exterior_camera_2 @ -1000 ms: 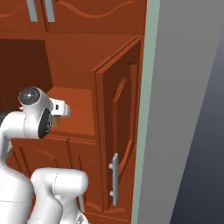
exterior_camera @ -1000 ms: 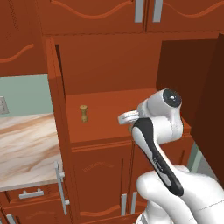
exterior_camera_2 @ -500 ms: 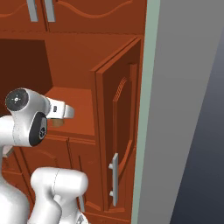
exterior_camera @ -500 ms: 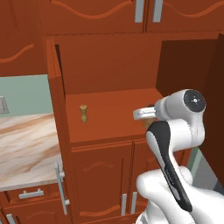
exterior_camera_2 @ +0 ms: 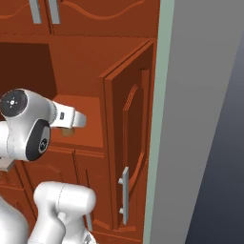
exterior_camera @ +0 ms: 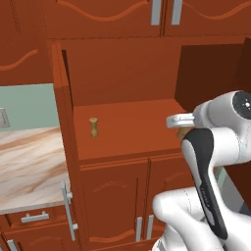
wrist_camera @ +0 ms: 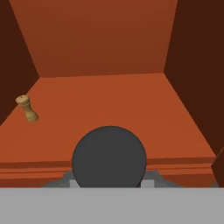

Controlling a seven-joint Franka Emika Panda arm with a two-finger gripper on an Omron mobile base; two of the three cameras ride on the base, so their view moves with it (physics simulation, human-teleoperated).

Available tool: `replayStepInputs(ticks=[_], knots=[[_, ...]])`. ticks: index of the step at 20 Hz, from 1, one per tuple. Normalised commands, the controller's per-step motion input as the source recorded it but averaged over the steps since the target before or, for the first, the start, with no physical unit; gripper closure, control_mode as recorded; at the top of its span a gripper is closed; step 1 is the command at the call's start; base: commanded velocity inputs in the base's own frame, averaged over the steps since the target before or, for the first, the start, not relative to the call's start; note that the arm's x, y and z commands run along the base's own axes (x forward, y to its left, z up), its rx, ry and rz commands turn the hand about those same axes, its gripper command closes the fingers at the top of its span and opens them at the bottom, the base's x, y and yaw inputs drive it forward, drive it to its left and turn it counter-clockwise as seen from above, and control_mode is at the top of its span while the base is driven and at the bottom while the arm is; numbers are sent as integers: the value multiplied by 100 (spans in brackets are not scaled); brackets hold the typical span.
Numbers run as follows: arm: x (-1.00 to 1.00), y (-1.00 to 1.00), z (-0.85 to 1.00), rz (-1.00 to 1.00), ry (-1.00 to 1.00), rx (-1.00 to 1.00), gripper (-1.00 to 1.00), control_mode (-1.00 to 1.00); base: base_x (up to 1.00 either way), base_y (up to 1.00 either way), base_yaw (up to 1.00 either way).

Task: Take 2 condiments from the cabinet and move them on the counter near the stove.Make sure the condiments are lined up with each other, next to each other.

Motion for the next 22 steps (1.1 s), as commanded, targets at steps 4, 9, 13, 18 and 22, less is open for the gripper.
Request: replayStepInputs(ticks=[4,9,13,18,22], knots=[[-45,-21,20,0,-2,0,100,-100,0,0,0],[-36,-8,11,0,-7,0,100,-100,0,0,0],[-2,0,0,0,0,0,100,-100,0,0,0],[0,0,0,0,0,0,100,100,-14,0,0],[0,0,0,0,0,0,100,100,-83,0,0]])
